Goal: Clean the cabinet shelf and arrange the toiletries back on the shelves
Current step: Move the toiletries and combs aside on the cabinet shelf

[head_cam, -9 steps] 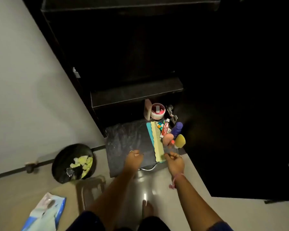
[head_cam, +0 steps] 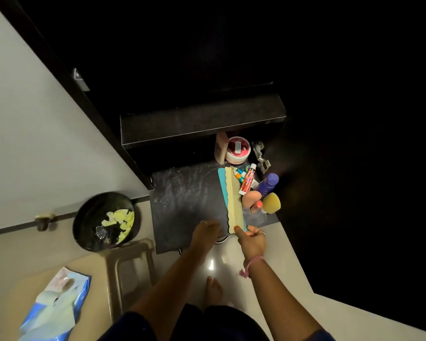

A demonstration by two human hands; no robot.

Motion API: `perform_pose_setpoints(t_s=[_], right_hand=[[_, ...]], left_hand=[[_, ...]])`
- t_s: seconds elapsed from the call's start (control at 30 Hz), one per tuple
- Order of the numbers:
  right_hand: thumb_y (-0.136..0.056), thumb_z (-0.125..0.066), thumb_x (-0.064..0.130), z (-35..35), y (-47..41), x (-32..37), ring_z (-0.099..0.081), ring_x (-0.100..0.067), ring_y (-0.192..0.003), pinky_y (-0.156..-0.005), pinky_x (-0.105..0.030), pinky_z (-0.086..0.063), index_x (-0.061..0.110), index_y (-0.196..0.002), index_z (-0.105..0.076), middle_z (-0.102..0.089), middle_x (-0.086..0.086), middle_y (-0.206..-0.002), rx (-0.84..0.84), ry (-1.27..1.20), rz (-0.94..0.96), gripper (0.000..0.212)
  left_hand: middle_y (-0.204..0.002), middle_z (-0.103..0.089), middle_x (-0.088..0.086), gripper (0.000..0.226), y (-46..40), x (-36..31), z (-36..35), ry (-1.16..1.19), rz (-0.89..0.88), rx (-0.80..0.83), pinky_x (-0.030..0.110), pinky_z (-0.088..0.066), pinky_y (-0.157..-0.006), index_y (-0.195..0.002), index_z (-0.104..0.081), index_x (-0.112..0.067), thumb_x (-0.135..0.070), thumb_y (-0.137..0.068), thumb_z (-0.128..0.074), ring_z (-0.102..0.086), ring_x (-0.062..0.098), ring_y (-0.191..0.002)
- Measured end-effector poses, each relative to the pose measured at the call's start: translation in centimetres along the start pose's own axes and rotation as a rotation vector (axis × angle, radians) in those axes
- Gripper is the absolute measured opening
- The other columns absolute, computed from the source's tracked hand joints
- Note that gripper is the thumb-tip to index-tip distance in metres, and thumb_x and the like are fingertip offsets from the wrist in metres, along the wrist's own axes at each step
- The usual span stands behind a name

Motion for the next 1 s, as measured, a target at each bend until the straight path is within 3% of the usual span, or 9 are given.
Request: perform_pose_setpoints(t_s=[0.07, 0.13, 0.2, 0.33, 0.4, 0.53, 0.7, 0.83, 1.0], right_hand=[[-0.073, -0.077, 0.008, -0.4, -0.2, -0.9, -0.064, -0.025, -0.084, -0.076, -0.032, -0.055, 0.002, -0.101, -0.055, -0.064, -0.011, -0.093, 0.039, -0.081, -0.05, 0.036], [-0.08, -0.071, 0.007, -1.1, 0.5, -1.1, -0.066, -0.025, -0.093, -0.076, -0.028, -0.057, 0.003, -0.11, -0.059, -0.067, -0.011, -0.103, 0.128, -0.196, -0.11, 0.032], [-0.086, -0.064, 0.007, -2.4, 2.0, -1.0, -0.067, -0.021, -0.091, -0.069, -0.022, -0.058, 0.006, -0.111, -0.061, -0.068, -0.01, -0.105, 0.26, -0.287, -0.173, 0.025], [-0.09, -0.057, 0.004, -4.4, 4.6, -1.6, -0.071, -0.013, -0.076, -0.059, -0.018, -0.056, 0.003, -0.114, -0.062, -0.068, -0.013, -0.106, 0.391, -0.372, -0.247, 0.024], [-0.089, -0.057, 0.001, -5.6, 5.8, -1.9, -0.071, -0.014, -0.08, -0.063, -0.018, -0.056, 0.004, -0.112, -0.063, -0.069, -0.013, -0.104, 0.445, -0.324, -0.227, 0.024], [-0.084, -0.063, 0.0, -7.9, 7.4, -1.5, -0.065, -0.018, -0.085, -0.067, -0.02, -0.051, 0.007, -0.11, -0.066, -0.069, -0.011, -0.096, 0.515, -0.063, -0.115, 0.027], [-0.088, -0.061, 0.008, -5.8, 5.7, 1.1, -0.061, -0.017, -0.08, -0.062, -0.015, -0.046, 0.013, -0.097, -0.067, -0.067, -0.011, -0.095, 0.323, 0.044, 0.063, 0.012], [-0.089, -0.057, 0.003, -1.2, 6.1, 7.4, -0.06, -0.009, -0.083, -0.073, -0.007, -0.044, 0.006, -0.104, -0.066, -0.059, -0.012, -0.11, 0.002, 0.329, 0.473, 0.018], [-0.089, -0.058, 0.01, -0.7, 9.8, 14.1, -0.061, -0.034, -0.095, -0.074, -0.035, -0.053, 0.008, -0.124, -0.051, -0.042, -0.013, -0.134, -0.224, 0.847, 0.958, 0.035]], left_hand=[[-0.127, -0.059, 0.014, 0.031, -0.6, 0.3, -0.2, -0.084, 0.002, 0.008, 0.029, -0.048, -0.098, -0.123, -0.053, -0.004, -0.016, -0.094, -0.049, -0.064, 0.006, -0.091], [-0.13, -0.056, 0.012, 0.032, -0.6, -0.4, -0.3, -0.205, -0.072, 0.005, 0.028, -0.042, -0.101, -0.124, -0.05, -0.002, -0.019, -0.097, -0.045, -0.058, 0.017, -0.113], [-0.133, -0.054, 0.011, 0.037, 0.0, -1.5, -0.4, -0.08, -0.125, -0.002, 0.025, -0.042, -0.099, -0.127, -0.05, -0.004, -0.025, -0.097, -0.044, -0.053, 0.023, -0.122], [-0.103, -0.064, 0.012, 0.03, 0.9, 0.0, 1.1, 0.172, -0.05, -0.096, 0.005, -0.048, -0.054, -0.111, -0.062, 0.001, -0.022, -0.095, -0.049, -0.062, 0.014, -0.082], [-0.097, -0.065, 0.007, 0.025, 1.6, 0.9, 2.5, 0.22, -0.07, -0.139, 0.004, -0.047, -0.053, -0.107, -0.063, 0.0, -0.018, -0.092, -0.054, -0.062, 0.006, -0.073], [-0.098, -0.068, 0.011, 0.025, 2.9, 4.1, 5.8, 0.438, -0.024, -0.219, 0.021, -0.057, -0.067, -0.108, -0.06, 0.001, -0.015, -0.089, -0.06, -0.067, 0.02, -0.083], [-0.101, -0.066, 0.008, 0.022, 3.9, 7.7, 9.6, 0.49, 0.055, -0.322, 0.035, -0.057, -0.075, -0.109, -0.058, -0.008, -0.02, -0.091, -0.057, -0.065, 0.021, -0.087], [-0.114, -0.063, 0.015, 0.036, 4.4, 9.0, 11.4, 0.376, 0.049, -0.414, 0.041, -0.055, -0.084, -0.122, -0.054, -0.004, -0.023, -0.092, -0.054, -0.063, 0.029, -0.1], [-0.122, -0.058, 0.012, 0.041, 5.2, 9.5, 12.2, 0.325, 0.07, -0.519, 0.043, -0.053, -0.09, -0.131, -0.048, -0.006, -0.024, -0.094, -0.049, -0.06, 0.029, -0.106]])
Point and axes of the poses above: each hand's wrist, its own y-axis away from the middle knuckle, its own z-axis out of the back of the hand, x = y × z, the point moved 10 cm from there along -y, towards the middle knuckle
